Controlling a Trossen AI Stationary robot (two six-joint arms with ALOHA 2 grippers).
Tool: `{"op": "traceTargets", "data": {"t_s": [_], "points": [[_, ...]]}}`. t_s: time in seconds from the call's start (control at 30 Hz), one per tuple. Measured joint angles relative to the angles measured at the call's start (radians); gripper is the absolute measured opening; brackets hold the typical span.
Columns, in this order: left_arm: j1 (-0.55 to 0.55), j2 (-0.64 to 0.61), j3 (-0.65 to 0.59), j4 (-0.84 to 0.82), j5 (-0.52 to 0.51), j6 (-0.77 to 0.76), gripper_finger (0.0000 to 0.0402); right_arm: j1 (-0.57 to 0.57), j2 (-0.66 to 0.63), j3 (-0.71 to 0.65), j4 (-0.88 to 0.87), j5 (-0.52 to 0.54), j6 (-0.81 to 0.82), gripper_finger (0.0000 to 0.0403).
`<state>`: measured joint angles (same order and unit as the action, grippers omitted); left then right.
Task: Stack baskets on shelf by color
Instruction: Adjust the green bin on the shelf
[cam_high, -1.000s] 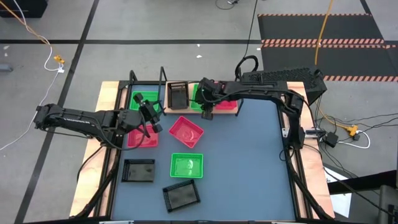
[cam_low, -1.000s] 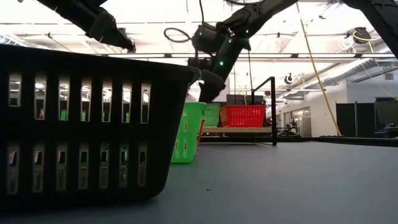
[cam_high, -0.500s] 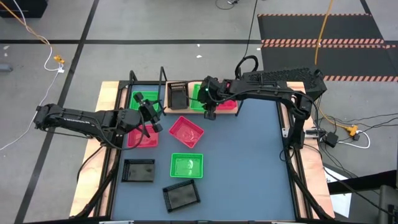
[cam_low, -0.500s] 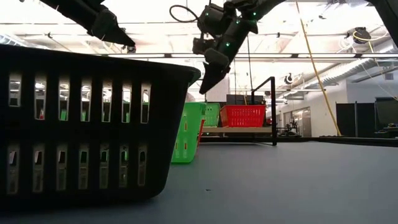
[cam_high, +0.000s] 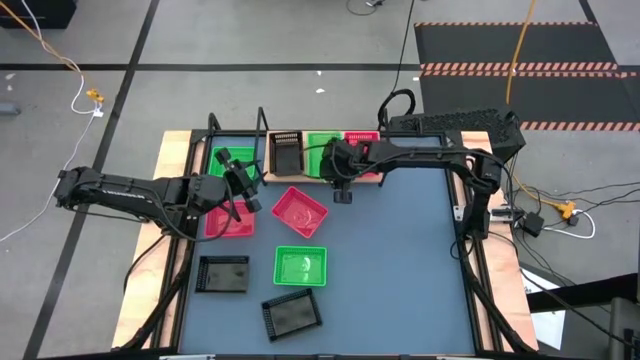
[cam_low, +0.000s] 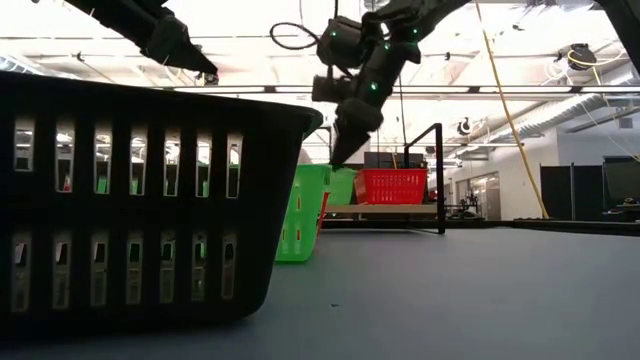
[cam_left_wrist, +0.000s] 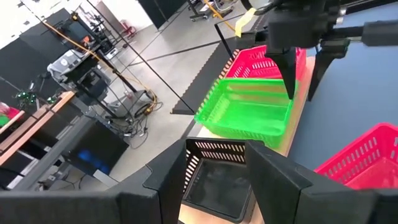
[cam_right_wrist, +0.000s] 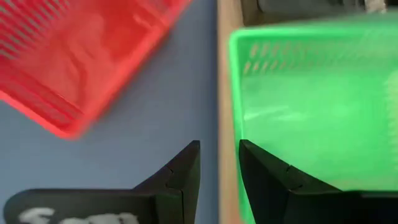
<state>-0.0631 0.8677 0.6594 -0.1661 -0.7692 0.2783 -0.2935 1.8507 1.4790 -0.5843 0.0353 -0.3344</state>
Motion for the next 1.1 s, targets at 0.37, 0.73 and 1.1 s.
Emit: {"op": "traceTargets", "data": {"t_s": [0.37,0.73,1.1], "points": [[0.000,0.000,0.000,-0.001,0.000,0.008,0.0168,0.004,0.002,-0.016,0.048,0.070,-0.009,0.0105],[0.000,0.000,0.000,0.007,0.000,0.025,0.0168,-0.016,-0.007,-0.015,0.315,0.252,-0.112,0.0105],[0.000,0.000,0.000,0.011,0.000,0.034,0.0168,-0.091,-0.007,-0.015,0.168,0.257,-0.075,0.0105]]}}
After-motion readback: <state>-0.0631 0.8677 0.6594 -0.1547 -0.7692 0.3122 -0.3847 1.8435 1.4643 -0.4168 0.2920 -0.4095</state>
